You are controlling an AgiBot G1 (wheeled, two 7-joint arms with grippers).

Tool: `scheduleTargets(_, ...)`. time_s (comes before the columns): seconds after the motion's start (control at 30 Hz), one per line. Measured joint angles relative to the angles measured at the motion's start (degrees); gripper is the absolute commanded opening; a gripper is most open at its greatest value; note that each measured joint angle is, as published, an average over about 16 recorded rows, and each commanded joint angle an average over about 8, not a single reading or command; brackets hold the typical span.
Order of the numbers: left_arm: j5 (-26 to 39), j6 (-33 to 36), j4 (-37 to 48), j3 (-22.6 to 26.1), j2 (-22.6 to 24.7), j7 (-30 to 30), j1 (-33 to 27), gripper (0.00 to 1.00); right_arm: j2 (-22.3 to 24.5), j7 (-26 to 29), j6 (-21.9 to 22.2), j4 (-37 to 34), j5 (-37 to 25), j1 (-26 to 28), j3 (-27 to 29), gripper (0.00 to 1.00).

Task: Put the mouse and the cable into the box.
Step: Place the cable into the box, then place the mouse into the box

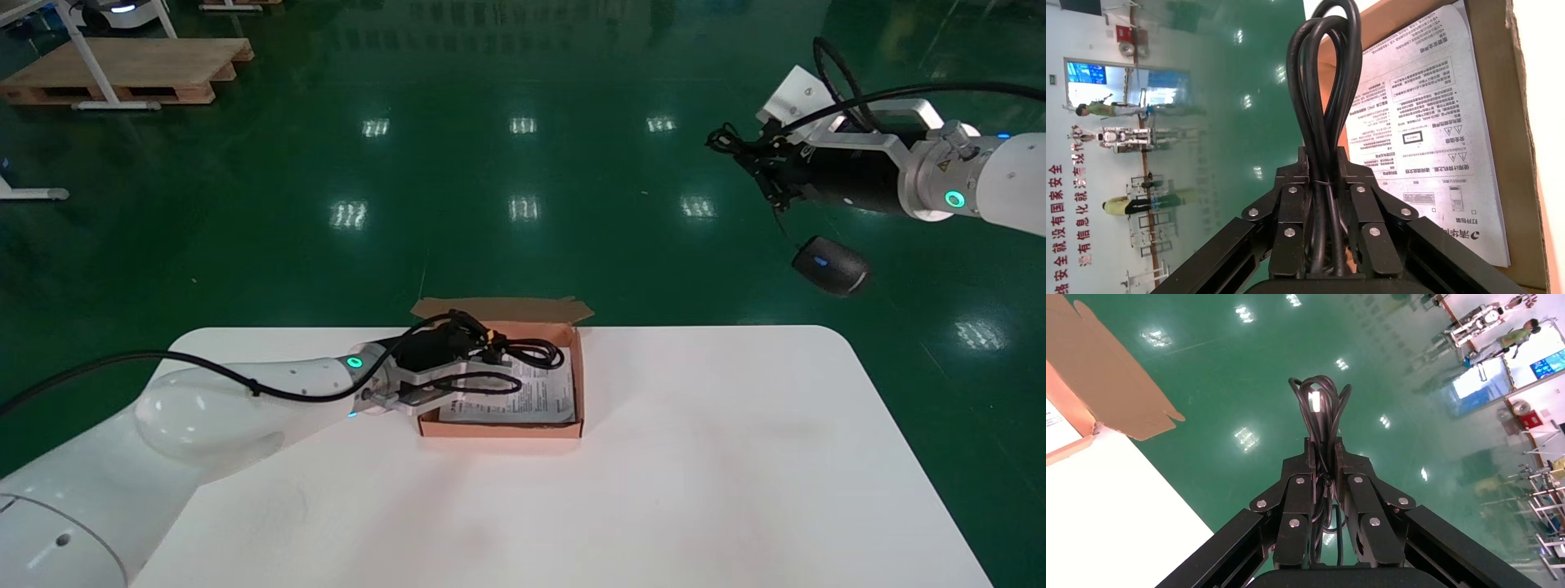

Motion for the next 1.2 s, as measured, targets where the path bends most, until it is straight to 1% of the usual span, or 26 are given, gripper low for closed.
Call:
scheduleTargets(0.9, 0.74, 0.12, -0.85, -0.44, -0.33, -0.44, 0.06, 1.0, -0.01, -0.06, 0.03, -0.04, 0.04, 0.03, -0.01, 0.0)
scheduleTargets(1.2, 0.34, -1.85, -0.33, -0.01, -0.86, -3.35, 0.01, 1.0, -0.01, -0.06, 0.03, -0.04, 0.04, 0.03, -0.01, 0.0)
